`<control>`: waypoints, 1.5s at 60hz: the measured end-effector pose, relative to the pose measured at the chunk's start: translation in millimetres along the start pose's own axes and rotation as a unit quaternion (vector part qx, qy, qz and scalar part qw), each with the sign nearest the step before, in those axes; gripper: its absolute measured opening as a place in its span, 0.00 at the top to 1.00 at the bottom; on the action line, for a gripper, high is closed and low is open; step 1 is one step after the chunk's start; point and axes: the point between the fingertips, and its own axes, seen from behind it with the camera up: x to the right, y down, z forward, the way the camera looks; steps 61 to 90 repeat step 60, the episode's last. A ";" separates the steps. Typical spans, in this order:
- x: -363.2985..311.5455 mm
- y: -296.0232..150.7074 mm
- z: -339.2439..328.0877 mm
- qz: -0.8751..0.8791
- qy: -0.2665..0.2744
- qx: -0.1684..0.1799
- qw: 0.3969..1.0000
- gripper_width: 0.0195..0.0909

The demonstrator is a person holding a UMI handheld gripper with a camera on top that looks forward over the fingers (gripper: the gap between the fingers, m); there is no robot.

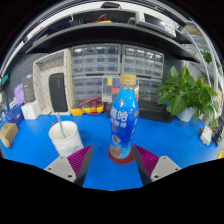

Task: Pour water

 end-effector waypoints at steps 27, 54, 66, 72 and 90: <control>-134.6 -39.5 -101.4 -0.009 -0.022 -0.002 1.000 0.14; -246.0 -104.1 -149.1 0.005 -0.020 0.055 0.998 0.13; -253.6 -112.7 -148.5 0.002 -0.023 0.062 0.998 0.14; -253.6 -112.7 -148.5 0.002 -0.023 0.062 0.998 0.14; -253.6 -112.7 -148.5 0.002 -0.023 0.062 0.998 0.14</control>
